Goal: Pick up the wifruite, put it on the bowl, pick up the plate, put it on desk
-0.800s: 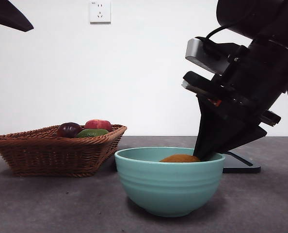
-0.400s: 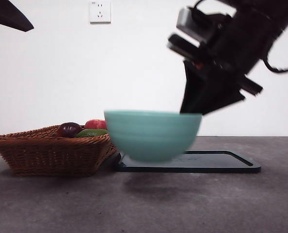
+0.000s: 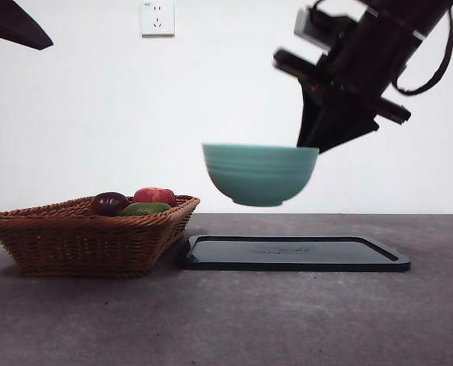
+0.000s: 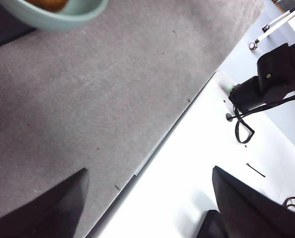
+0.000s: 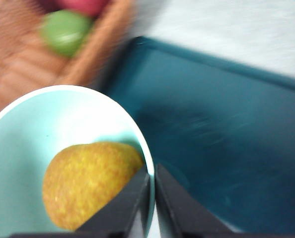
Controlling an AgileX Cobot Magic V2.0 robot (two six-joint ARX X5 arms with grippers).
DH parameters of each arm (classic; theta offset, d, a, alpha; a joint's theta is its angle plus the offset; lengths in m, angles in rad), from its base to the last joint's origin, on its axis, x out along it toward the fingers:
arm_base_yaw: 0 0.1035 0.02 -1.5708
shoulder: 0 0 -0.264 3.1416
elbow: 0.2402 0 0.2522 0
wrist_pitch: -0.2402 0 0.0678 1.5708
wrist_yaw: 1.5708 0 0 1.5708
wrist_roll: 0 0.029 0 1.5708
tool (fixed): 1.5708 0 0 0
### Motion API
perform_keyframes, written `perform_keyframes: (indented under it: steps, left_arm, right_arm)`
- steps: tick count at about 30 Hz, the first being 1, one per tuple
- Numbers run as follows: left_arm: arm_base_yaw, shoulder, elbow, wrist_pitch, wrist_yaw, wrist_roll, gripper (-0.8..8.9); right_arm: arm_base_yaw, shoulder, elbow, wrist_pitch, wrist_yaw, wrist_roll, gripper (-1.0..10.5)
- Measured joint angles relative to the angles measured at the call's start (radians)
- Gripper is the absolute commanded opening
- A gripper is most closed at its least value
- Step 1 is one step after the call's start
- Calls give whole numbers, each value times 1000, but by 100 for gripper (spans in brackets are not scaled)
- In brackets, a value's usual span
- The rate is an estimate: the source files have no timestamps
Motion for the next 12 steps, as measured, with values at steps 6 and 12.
perform_keyframes:
  steps: [6, 12]
  left_arm:
    - [0, 0, 0, 0, 0, 0, 398]
    - [0, 0, 0, 0, 0, 0, 398]
  right_arm:
    - [-59, 131, 106, -5, 0, -15, 12]
    - [-93, 229, 166, 5, 0, -29, 12]
